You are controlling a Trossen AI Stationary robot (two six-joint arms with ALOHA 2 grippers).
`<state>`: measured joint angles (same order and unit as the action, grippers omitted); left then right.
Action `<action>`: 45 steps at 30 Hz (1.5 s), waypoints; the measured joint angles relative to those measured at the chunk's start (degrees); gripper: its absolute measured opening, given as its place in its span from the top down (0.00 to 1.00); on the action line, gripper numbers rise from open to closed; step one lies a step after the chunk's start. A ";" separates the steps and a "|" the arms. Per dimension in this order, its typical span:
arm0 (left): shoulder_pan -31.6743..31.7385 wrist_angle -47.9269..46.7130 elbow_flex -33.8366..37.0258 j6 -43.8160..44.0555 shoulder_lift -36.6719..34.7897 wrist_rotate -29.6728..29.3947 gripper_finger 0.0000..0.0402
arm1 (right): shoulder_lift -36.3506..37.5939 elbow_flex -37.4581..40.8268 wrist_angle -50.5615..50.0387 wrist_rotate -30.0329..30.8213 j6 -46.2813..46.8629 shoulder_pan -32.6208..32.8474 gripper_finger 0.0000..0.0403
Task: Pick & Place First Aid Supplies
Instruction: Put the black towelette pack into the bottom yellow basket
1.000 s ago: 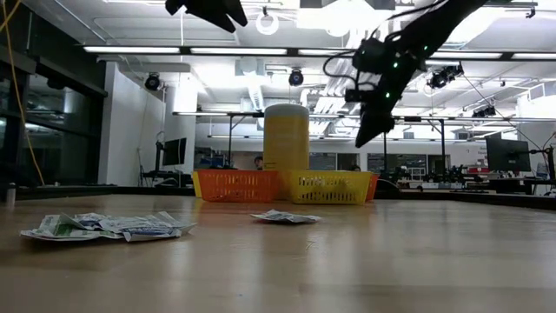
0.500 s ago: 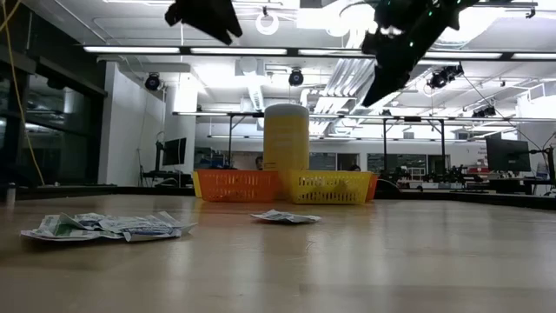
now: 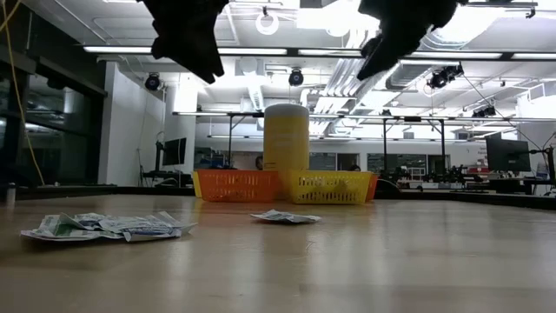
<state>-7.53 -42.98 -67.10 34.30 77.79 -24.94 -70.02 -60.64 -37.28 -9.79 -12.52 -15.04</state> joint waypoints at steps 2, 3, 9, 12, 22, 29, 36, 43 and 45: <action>0.00 -0.05 0.24 -0.02 0.01 0.06 0.61 | -0.55 0.00 0.84 0.39 -1.41 3.66 0.69; 0.00 -0.09 0.25 -0.19 0.01 0.06 0.61 | -0.96 0.00 1.39 0.85 -1.92 5.43 0.69; 0.00 -0.94 0.25 -1.10 -0.01 -0.60 0.61 | -5.53 0.00 6.32 3.49 -4.20 13.99 0.67; 0.00 -2.52 0.25 -1.25 -0.36 -0.68 0.61 | -9.33 -0.04 9.41 3.87 -4.00 16.83 0.63; -0.07 -0.05 7.70 -0.28 -9.14 -1.08 0.61 | -22.98 -0.04 17.78 6.50 -6.65 24.38 0.48; -2.06 17.87 24.28 2.58 -21.53 2.61 0.61 | -28.47 -0.04 25.21 8.88 -9.62 27.68 0.48; -5.04 29.54 35.37 7.20 -30.99 2.92 0.61 | -34.16 -3.28 28.13 9.26 -3.60 27.59 0.48; -8.91 29.72 39.59 9.96 -36.45 0.35 0.61 | -39.24 -6.86 27.50 9.85 16.73 27.42 0.48; -9.89 28.99 40.46 10.94 -37.65 -0.87 0.61 | -40.05 -6.95 27.12 10.65 20.87 27.50 0.48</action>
<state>-17.42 -13.99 -26.64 45.25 40.14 -25.81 -110.07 -67.59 -10.16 0.86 8.35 12.47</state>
